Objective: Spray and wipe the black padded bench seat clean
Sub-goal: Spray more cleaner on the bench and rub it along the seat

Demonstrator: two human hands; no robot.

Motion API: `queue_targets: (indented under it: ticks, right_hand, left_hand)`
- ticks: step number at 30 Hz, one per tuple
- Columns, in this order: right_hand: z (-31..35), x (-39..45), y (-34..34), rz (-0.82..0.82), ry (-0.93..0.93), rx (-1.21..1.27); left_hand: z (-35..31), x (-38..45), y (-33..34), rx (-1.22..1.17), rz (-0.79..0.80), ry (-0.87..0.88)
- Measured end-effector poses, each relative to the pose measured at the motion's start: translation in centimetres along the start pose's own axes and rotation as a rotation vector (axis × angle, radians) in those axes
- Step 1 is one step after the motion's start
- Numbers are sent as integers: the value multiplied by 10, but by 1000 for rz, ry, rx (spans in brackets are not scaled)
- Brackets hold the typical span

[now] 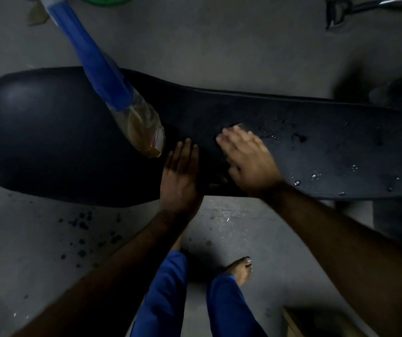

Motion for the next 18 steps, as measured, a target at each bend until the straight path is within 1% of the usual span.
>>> queue_targets:
  ticks: [1, 2, 3, 4, 5, 7, 8, 9, 10, 12, 13, 14, 16, 17, 18]
  right_hand:
    - [-26, 14, -11, -41, 94, -5]
    - [-57, 31, -24, -105, 268, 17]
    - [-73, 44, -35, -154, 445, 67]
    - [-72, 51, -35, -187, 531, 106]
    - [-54, 51, -31, -197, 487, 113]
    - [-2, 32, -12, -136, 155, 92]
    - [5, 18, -3, -73, 14, 71]
    - [-5, 16, -8, -62, -55, 47]
    - [-26, 27, -21, -101, -14, 26]
    - [-81, 62, -49, -201, 363, 58]
    - [-85, 74, -51, -210, 487, 90]
    - [-68, 79, -47, -203, 466, 101]
    - [-12, 71, -28, -162, 163, 99]
    - [-1, 60, -17, -116, 27, 90]
    - [-6, 55, -18, -93, -49, 66]
  left_hand:
    - [-4, 4, 0, -2, -18, 34]
    - [-8, 9, 0, 3, -28, 61]
    - [-10, 17, 1, 15, -36, 73]
    - [-9, 27, 2, 22, -42, 60]
    - [-5, 39, 3, 15, -37, 29]
    - [0, 61, 6, -9, -17, -43]
    - [3, 67, 7, -9, -27, -66]
    - [4, 70, 9, -5, -51, -73]
    - [4, 71, 11, 3, -79, -65]
    - [3, 68, 13, 31, -129, -38]
    - [3, 68, 14, 47, -144, -36]
    - [3, 69, 14, 56, -147, -38]
    - [2, 72, 12, 67, -138, -48]
    - [2, 72, 12, 72, -133, -54]
    - [2, 71, 12, 77, -128, -56]
Point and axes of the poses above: each hand's wrist, its own x-axis towards the middle knuckle, its own y-axis out of the palm, z = x × y, the point moved 10 cm from there along x, towards the middle knuckle, and after that the axes turned 6 degrees about y, right-handed, at the moved point
